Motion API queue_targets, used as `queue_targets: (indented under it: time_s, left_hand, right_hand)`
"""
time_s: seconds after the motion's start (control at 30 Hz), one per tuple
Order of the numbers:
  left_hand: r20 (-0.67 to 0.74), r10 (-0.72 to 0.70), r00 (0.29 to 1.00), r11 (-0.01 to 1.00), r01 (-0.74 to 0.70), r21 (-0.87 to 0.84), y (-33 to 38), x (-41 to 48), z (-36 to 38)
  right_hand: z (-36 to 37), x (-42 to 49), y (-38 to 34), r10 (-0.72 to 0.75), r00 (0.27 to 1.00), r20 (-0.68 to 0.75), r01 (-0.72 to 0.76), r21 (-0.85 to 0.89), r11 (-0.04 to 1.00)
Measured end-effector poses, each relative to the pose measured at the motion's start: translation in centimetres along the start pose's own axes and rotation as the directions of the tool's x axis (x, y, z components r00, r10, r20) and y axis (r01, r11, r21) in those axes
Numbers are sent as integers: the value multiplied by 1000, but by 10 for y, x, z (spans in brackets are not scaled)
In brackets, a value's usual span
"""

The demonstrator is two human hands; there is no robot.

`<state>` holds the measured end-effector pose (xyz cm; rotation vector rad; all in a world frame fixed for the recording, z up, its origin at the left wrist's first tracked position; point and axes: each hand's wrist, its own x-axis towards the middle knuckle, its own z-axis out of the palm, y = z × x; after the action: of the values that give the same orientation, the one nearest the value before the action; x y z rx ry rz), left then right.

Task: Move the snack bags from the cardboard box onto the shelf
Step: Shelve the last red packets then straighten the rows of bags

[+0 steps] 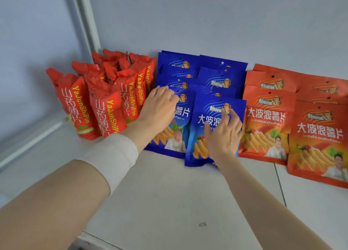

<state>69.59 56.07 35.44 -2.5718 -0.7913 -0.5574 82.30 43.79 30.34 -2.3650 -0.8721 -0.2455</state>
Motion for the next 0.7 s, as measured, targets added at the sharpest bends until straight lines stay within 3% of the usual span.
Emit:
queue_targets:
  time_s: [0.23, 0.47, 0.6, 0.7]
  left_hand:
    - [-72, -46, 996, 990, 56, 133, -59, -11, -99]
    - [17, -46, 999, 973, 41, 228, -150, -52, -141]
    - [121, -218, 968, 974, 208, 93, -195, -87, -126]
    - [219, -383, 897, 897, 418, -144, -220, -111, -99]
  right_hand:
    - [-51, -10, -87, -349, 935, 53, 353, -112, 929]
    - [-69, -26, -169, -477, 860, 180, 506, -423, 752]
    - [-59, -44, -192, -421, 856, 299, 517, -493, 700]
    - [-42, -59, -197, -345, 847, 404, 512, -451, 731]
